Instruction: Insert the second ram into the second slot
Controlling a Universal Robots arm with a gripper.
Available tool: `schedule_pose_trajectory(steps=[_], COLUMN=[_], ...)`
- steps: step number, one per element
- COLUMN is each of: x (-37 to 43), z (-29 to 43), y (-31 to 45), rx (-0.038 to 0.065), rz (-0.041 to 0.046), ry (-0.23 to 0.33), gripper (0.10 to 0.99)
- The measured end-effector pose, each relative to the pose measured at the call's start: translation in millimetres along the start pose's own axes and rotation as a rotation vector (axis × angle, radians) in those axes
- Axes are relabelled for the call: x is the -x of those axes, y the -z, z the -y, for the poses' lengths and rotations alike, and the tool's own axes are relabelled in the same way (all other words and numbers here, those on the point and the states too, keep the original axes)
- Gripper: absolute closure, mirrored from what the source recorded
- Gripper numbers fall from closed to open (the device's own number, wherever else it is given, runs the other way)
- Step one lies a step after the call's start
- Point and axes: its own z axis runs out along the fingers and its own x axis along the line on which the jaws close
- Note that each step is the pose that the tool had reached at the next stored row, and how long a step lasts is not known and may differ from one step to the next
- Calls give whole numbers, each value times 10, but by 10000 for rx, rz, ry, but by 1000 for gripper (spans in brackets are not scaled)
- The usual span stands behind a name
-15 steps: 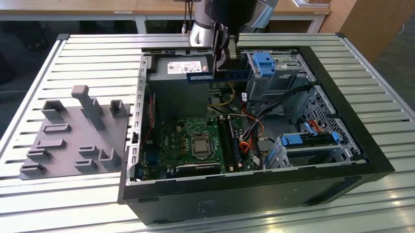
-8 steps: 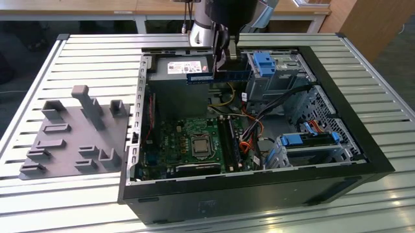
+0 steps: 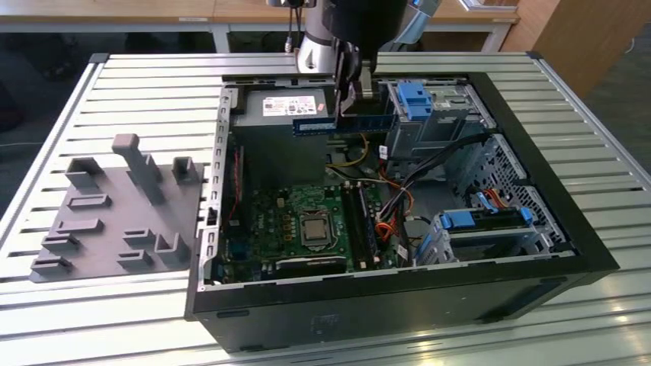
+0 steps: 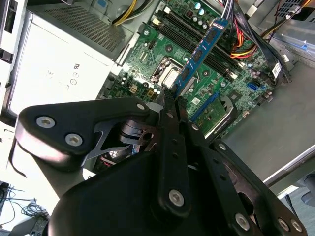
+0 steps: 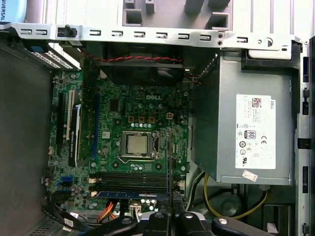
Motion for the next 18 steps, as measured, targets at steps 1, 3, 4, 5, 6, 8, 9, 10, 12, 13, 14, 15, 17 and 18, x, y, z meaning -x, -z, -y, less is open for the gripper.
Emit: schedule_pose_trajectory(steps=[1, 3, 4, 5, 6, 8, 9, 10, 12, 13, 14, 15, 17, 18], x=[-2, -8, -10, -14, -16, -22, -24, -26, -30, -32, -34, -36, -67, -94], z=[0, 0, 0, 0, 0, -1, -1, -1, -1, -1, -1, -1, -2, -2], y=[0, 0, 0, 0, 0, 0, 0, 1, 0, 0, 1, 0, 1, 1], rx=[0, 0, 0, 0, -1, -1, -1, 0, 0, 0, 0, 0, 0, 0], rz=[1, 0, 1, 0, 0, 1, 1, 0, 0, 0, 0, 0, 0, 0], ry=[0, 0, 0, 0, 0, 0, 0, 0, 0, 0, 1, 0, 0, 0], gripper=[949, 949, 949, 949, 949, 949, 949, 949, 949, 949, 949, 949, 949, 949])
